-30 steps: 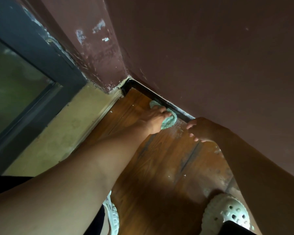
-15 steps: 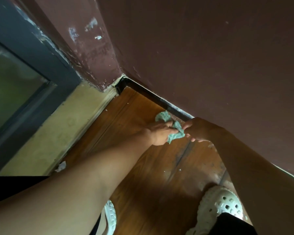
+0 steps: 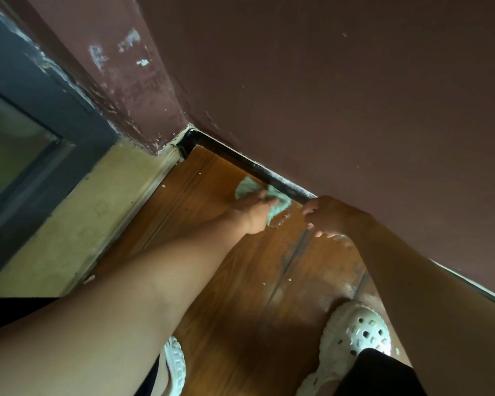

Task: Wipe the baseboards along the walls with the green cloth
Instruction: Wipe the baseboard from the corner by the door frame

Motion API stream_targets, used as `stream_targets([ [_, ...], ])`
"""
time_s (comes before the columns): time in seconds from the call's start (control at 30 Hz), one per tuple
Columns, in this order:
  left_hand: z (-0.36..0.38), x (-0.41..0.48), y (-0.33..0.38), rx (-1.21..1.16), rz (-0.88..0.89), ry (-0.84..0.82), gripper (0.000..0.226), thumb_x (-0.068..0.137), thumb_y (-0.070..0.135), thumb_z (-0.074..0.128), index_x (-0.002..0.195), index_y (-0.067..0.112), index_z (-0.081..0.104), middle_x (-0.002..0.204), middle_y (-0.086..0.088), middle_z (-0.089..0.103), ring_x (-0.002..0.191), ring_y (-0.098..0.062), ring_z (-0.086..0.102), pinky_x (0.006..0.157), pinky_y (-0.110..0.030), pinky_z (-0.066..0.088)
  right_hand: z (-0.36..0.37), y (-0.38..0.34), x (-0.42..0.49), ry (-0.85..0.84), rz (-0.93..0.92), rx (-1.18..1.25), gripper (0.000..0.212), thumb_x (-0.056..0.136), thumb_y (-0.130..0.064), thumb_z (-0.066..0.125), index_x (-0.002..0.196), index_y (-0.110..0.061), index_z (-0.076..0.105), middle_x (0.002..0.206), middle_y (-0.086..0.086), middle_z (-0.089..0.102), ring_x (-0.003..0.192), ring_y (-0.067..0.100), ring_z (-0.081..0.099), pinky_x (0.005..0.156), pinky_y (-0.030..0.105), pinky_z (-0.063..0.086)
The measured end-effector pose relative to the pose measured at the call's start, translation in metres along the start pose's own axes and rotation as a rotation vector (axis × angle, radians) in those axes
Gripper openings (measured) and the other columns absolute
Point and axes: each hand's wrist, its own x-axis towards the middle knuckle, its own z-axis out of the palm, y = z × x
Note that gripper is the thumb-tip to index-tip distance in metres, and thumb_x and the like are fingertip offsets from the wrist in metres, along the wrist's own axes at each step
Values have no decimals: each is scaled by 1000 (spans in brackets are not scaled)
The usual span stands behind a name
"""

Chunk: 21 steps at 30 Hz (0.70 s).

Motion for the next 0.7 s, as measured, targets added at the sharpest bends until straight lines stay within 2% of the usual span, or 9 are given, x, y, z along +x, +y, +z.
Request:
stream_targets([
  [0.07, 7, 1, 18, 108, 152, 1, 71, 100, 22, 53, 159, 37, 17, 159, -6, 25, 139, -32, 40, 108, -44, 46, 1, 1, -1, -1, -12, 4, 33, 97, -8, 52, 129, -4, 60, 110, 18, 70, 79, 24, 62, 61, 25, 50],
  [0.13, 13, 6, 25, 164, 158, 13, 70, 101, 30, 51, 160, 34, 14, 158, -6, 25, 140, -33, 37, 109, -46, 42, 2, 5, -1, -6, -13, 2, 33, 96, -8, 53, 127, -6, 61, 101, 13, 68, 79, 23, 62, 63, 27, 52],
  [0.23, 12, 11, 15, 119, -91, 32, 71, 101, 35, 49, 161, 30, 11, 166, -4, 11, 150, -37, 23, 117, -51, 31, 2, 13, -1, -8, 3, 18, 24, 96, -8, 51, 114, -18, 64, 102, 9, 71, 84, 25, 72, 58, 26, 53],
  [0.33, -2, 12, 2, 18, -296, 65, 74, 99, 34, 53, 160, 18, 15, 164, -12, 23, 146, -37, 33, 115, -46, 35, -1, 21, -4, -2, 11, 7, 34, 94, -5, 49, 120, -23, 64, 109, 10, 72, 87, 24, 74, 55, 22, 51],
  [0.4, -8, 11, -2, -24, -341, 74, 73, 97, 30, 57, 159, 14, 19, 160, -15, 32, 142, -35, 41, 112, -44, 40, -2, 25, -5, 1, 24, -2, 36, 93, -3, 50, 121, -21, 64, 109, 10, 71, 88, 25, 74, 56, 23, 53],
  [0.53, 3, 10, 8, -19, -88, 4, 65, 98, 25, 55, 155, 29, 24, 155, -10, 31, 127, -34, 53, 97, -44, 53, -2, 27, -8, -15, 23, -51, 38, 92, 1, 54, 122, -19, 64, 113, 10, 69, 91, 27, 73, 75, 35, 62],
  [0.63, 17, 6, 32, 86, 185, -77, 63, 98, 28, 52, 152, 42, 23, 145, -6, 31, 127, -32, 48, 102, -51, 50, -1, 21, -10, -1, 9, -42, 30, 94, -4, 49, 115, -19, 64, 105, 14, 73, 91, 28, 74, 78, 38, 60],
  [0.7, 24, 0, 42, 156, 280, -116, 61, 102, 27, 46, 155, 43, 21, 145, -6, 31, 127, -31, 48, 101, -47, 50, 0, 16, -12, -14, -10, -64, 30, 94, -2, 49, 115, -18, 64, 104, 14, 73, 92, 28, 73, 82, 42, 61],
])
